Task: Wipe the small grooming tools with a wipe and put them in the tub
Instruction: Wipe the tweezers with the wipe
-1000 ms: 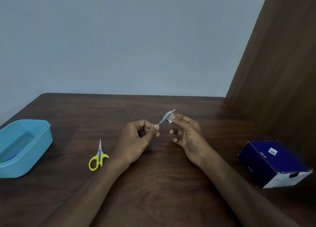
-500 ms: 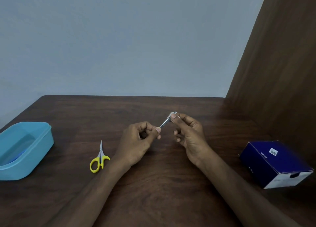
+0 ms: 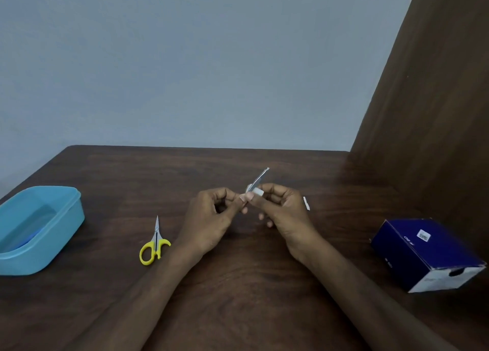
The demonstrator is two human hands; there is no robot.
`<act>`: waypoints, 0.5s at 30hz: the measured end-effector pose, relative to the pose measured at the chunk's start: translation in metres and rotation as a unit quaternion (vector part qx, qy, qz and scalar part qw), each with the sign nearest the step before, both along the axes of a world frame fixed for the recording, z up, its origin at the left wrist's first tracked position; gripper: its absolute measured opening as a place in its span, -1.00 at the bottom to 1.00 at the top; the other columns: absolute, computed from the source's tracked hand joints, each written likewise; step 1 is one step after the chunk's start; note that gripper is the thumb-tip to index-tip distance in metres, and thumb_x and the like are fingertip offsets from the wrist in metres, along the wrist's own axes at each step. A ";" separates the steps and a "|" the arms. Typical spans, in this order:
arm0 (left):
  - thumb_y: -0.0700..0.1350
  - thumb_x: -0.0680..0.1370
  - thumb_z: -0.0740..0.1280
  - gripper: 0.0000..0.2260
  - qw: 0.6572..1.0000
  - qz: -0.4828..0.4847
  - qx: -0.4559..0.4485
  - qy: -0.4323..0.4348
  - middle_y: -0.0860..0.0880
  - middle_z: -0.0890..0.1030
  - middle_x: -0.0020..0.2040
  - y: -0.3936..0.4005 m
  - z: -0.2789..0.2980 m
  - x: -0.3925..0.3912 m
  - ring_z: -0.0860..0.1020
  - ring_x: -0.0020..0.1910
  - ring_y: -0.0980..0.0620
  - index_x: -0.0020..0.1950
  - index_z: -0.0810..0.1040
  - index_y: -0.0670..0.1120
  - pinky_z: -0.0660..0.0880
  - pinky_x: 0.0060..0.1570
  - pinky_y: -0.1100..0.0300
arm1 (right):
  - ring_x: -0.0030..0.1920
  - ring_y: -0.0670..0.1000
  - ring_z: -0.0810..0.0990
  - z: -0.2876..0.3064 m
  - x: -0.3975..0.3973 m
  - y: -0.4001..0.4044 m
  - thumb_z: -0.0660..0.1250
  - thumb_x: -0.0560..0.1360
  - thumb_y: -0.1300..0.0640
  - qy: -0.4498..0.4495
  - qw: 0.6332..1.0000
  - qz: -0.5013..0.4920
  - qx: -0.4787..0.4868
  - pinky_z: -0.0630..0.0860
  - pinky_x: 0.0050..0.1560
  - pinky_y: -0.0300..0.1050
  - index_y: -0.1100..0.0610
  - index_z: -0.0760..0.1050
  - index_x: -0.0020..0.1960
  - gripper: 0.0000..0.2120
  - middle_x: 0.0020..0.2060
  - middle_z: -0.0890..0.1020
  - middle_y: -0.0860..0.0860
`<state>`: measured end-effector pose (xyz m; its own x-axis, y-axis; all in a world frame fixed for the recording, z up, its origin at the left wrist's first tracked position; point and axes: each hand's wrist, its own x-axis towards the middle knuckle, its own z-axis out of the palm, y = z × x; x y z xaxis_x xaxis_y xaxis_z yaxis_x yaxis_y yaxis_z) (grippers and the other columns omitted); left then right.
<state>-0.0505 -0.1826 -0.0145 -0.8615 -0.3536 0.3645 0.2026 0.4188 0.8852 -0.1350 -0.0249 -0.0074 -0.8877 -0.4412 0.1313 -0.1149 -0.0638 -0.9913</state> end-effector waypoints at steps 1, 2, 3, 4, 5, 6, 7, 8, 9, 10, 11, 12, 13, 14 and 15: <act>0.11 0.62 0.44 -0.71 1.000 0.000 -0.001 -0.002 0.08 0.70 -0.33 -0.001 0.000 0.000 0.54 -0.35 0.05 -0.22 0.72 0.01 0.48 -0.26 0.02 | -0.40 -0.08 0.50 0.000 0.000 -0.001 0.57 0.51 0.12 0.001 1.000 -0.004 -0.001 0.32 -0.43 -0.20 0.10 0.72 0.00 -0.90 -0.15 0.77 0.05; 0.08 0.63 0.45 -0.73 1.000 -0.003 -0.002 -0.006 0.08 0.72 -0.30 -0.001 -0.001 -0.001 0.56 -0.34 0.08 -0.22 0.73 0.01 0.49 -0.24 0.03 | -0.40 -0.08 0.51 0.000 -0.001 -0.001 0.57 0.52 0.13 -0.004 1.000 -0.010 -0.007 0.33 -0.43 -0.20 0.10 0.71 0.00 -0.90 -0.16 0.76 0.04; 0.05 0.64 0.45 -0.75 1.000 -0.006 -0.008 -0.013 0.08 0.73 -0.28 -0.001 -0.001 -0.001 0.60 -0.32 0.13 -0.20 0.74 0.02 0.50 -0.23 0.07 | -0.40 -0.09 0.51 0.001 -0.001 0.000 0.57 0.51 0.13 -0.009 1.000 -0.013 -0.014 0.34 -0.43 -0.20 0.10 0.71 0.01 -0.90 -0.17 0.76 0.04; 0.03 0.64 0.45 -0.77 1.000 -0.011 -0.015 -0.021 0.10 0.75 -0.26 0.000 0.000 0.000 0.64 -0.29 0.17 -0.19 0.75 0.02 0.52 -0.19 0.12 | -0.40 -0.10 0.51 0.001 -0.001 0.000 0.57 0.51 0.13 -0.015 1.000 -0.013 -0.019 0.35 -0.43 -0.20 0.10 0.70 0.02 -0.88 -0.18 0.76 0.04; 0.01 0.64 0.46 -0.80 0.999 -0.018 -0.024 -0.031 0.11 0.76 -0.23 0.000 0.000 0.000 0.69 -0.23 0.17 -0.16 0.76 0.02 0.54 -0.15 0.17 | -0.41 -0.10 0.51 0.002 -0.002 0.000 0.56 0.51 0.14 -0.020 0.999 -0.012 -0.026 0.35 -0.44 -0.21 0.11 0.70 0.04 -0.87 -0.18 0.76 0.07; 0.00 0.63 0.47 -0.83 0.998 -0.025 -0.028 -0.041 0.12 0.77 -0.20 0.001 0.000 0.000 0.72 -0.19 0.17 -0.13 0.77 0.03 0.56 -0.12 0.21 | -0.42 -0.10 0.50 0.001 -0.003 0.000 0.55 0.52 0.15 -0.025 0.999 -0.011 -0.033 0.34 -0.45 -0.21 0.12 0.69 0.05 -0.87 -0.15 0.76 0.12; -0.01 0.62 0.48 -0.88 0.998 -0.023 -0.026 -0.048 0.12 0.77 -0.19 0.002 -0.001 0.000 0.72 -0.16 0.17 -0.09 0.78 0.03 0.56 -0.12 0.25 | -0.43 -0.09 0.50 0.001 -0.004 0.000 0.53 0.53 0.16 -0.025 0.999 -0.009 -0.038 0.34 -0.46 -0.21 0.14 0.68 0.07 -0.87 -0.11 0.77 0.15; -0.01 0.62 0.49 -0.91 0.999 -0.013 -0.015 -0.049 0.13 0.78 -0.17 0.002 -0.002 -0.001 0.72 -0.16 0.19 -0.03 0.78 0.04 0.56 -0.15 0.29 | -0.44 -0.09 0.50 0.001 -0.005 0.000 0.52 0.55 0.16 -0.019 0.999 -0.009 -0.038 0.33 -0.46 -0.20 0.15 0.67 0.08 -0.87 -0.07 0.78 0.15; 0.00 0.62 0.49 -0.92 0.999 0.004 -0.001 -0.045 0.12 0.78 -0.16 0.002 -0.002 -0.001 0.71 -0.18 0.20 0.01 0.78 0.06 0.56 -0.20 0.30 | -0.45 -0.09 0.50 0.001 -0.005 0.000 0.51 0.55 0.16 -0.006 1.000 -0.013 -0.027 0.33 -0.45 -0.19 0.16 0.67 0.08 -0.87 -0.08 0.78 0.11; 0.01 0.62 0.48 -0.91 0.999 0.021 0.018 -0.036 0.11 0.78 -0.14 0.001 -0.003 -0.002 0.69 -0.22 0.17 0.05 0.77 0.07 0.55 -0.27 0.27 | -0.45 -0.10 0.50 0.001 -0.004 0.000 0.51 0.56 0.16 0.013 1.000 -0.016 -0.008 0.33 -0.45 -0.18 0.16 0.67 0.09 -0.87 -0.10 0.78 0.07; 0.02 0.63 0.47 -0.90 0.998 0.035 0.042 -0.022 0.08 0.77 -0.13 0.000 -0.002 -0.002 0.66 -0.26 0.13 0.07 0.77 0.07 0.53 -0.35 0.23 | -0.46 -0.12 0.51 0.001 -0.003 0.001 0.51 0.57 0.16 0.032 0.999 -0.014 0.011 0.34 -0.45 -0.20 0.17 0.69 0.08 -0.87 -0.11 0.78 0.06; 0.01 0.63 0.46 -0.89 0.997 0.042 0.071 -0.007 0.06 0.77 -0.12 0.000 0.000 -0.002 0.63 -0.28 0.11 0.09 0.77 0.06 0.51 -0.41 0.20 | -0.46 -0.15 0.52 0.001 -0.002 0.001 0.50 0.58 0.17 0.046 0.999 -0.007 0.023 0.36 -0.45 -0.23 0.19 0.70 0.07 -0.89 -0.11 0.77 0.07; 0.00 0.63 0.46 -0.89 0.994 0.041 0.101 0.008 0.07 0.77 -0.11 0.000 0.001 -0.002 0.61 -0.28 0.13 0.09 0.77 0.04 0.49 -0.43 0.21 | -0.45 -0.18 0.52 0.002 -0.001 0.001 0.48 0.59 0.18 0.055 0.998 0.005 0.028 0.37 -0.45 -0.28 0.22 0.70 0.05 -0.89 -0.12 0.77 0.09; -0.02 0.63 0.46 -0.88 0.991 0.037 0.125 0.020 0.10 0.77 -0.11 0.000 0.002 -0.002 0.61 -0.26 0.20 0.10 0.77 0.02 0.48 -0.40 0.28 | -0.45 -0.19 0.52 0.002 0.000 0.001 0.47 0.61 0.17 0.059 0.998 0.017 0.030 0.38 -0.44 -0.31 0.23 0.70 0.04 -0.88 -0.14 0.77 0.10; -0.05 0.63 0.46 -0.88 0.989 0.032 0.142 0.031 0.14 0.77 -0.09 0.000 0.003 -0.002 0.62 -0.24 0.27 0.10 0.78 -0.02 0.47 -0.34 0.36 | -0.45 -0.17 0.51 0.002 0.001 0.001 0.47 0.61 0.14 0.061 0.997 0.029 0.036 0.37 -0.44 -0.31 0.21 0.71 0.02 -0.87 -0.16 0.76 0.08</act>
